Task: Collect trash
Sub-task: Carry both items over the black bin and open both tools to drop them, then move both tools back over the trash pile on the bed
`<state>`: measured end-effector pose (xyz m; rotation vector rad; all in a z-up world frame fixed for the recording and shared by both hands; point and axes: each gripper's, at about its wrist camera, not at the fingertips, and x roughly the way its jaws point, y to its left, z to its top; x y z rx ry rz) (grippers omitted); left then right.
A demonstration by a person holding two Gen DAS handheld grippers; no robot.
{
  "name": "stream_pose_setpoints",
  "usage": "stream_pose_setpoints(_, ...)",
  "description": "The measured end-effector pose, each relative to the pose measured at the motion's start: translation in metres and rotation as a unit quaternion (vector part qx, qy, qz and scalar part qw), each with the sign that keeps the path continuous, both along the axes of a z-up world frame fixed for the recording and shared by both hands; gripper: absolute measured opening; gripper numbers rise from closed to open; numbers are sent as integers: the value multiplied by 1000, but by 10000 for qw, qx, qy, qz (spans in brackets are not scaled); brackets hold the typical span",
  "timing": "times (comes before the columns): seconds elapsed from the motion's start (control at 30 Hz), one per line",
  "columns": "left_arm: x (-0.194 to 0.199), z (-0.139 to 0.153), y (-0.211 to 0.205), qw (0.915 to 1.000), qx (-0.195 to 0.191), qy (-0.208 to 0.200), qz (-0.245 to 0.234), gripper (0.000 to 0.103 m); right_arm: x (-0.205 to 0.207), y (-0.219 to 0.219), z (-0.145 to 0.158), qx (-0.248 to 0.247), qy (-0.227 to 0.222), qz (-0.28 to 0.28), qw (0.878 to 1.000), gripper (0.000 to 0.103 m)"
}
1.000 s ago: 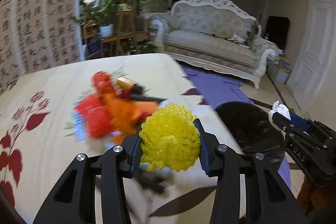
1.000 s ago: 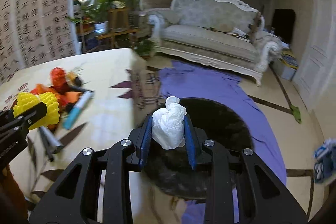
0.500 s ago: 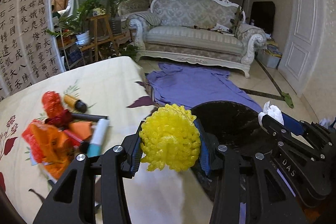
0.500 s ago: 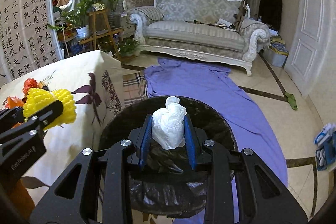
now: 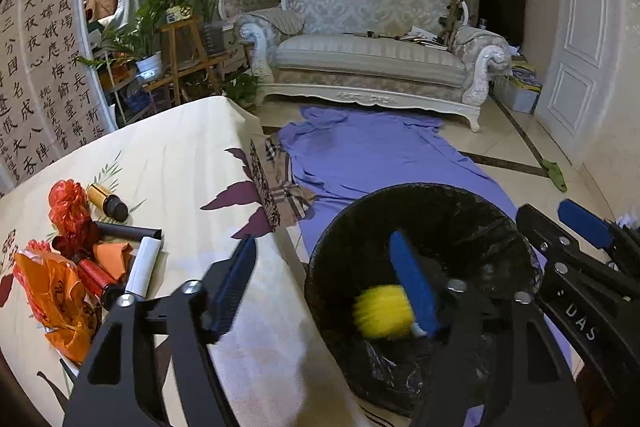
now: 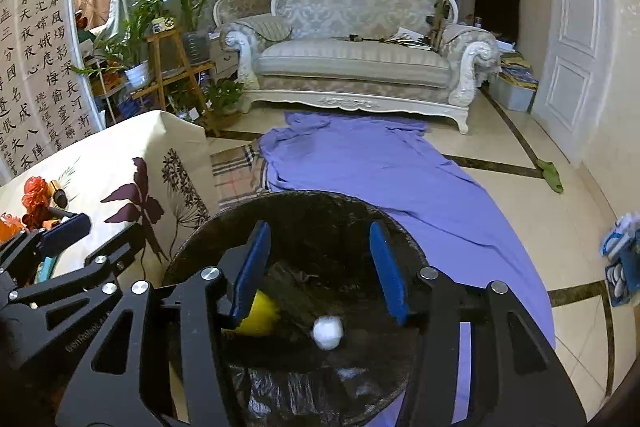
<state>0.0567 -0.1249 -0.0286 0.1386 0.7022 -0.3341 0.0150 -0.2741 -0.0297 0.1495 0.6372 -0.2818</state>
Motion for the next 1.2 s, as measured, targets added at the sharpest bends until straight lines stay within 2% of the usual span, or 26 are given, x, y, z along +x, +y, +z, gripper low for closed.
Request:
stream_pose_setpoints(0.3, -14, 13, 18, 9994, 138, -138, 285, 76, -4, 11, 3, 151, 8, 83, 9999, 70)
stream_pose_setpoints(0.6, -36, 19, 73, 9961, 242, -29, 846, 76, -16, 63, 7, 168, 11, 671, 9976, 72)
stream_pose_setpoints(0.83, -56, 15, 128, 9891, 171, 142, 1454, 76, -31, 99, 5, 183, 63, 1036, 9944, 72)
stream_pose_setpoints(1.03, -71, 4, 151, 9855, 226, 256, 1663, 76, -43, 122, 4, 155, 106, 1230, 9922, 72)
stream_pose_setpoints(1.2, -69, -11, 158, 9830, 274, 471, 1752, 76, -46, 130, 6, 120, 108, 1318, 9911, 72)
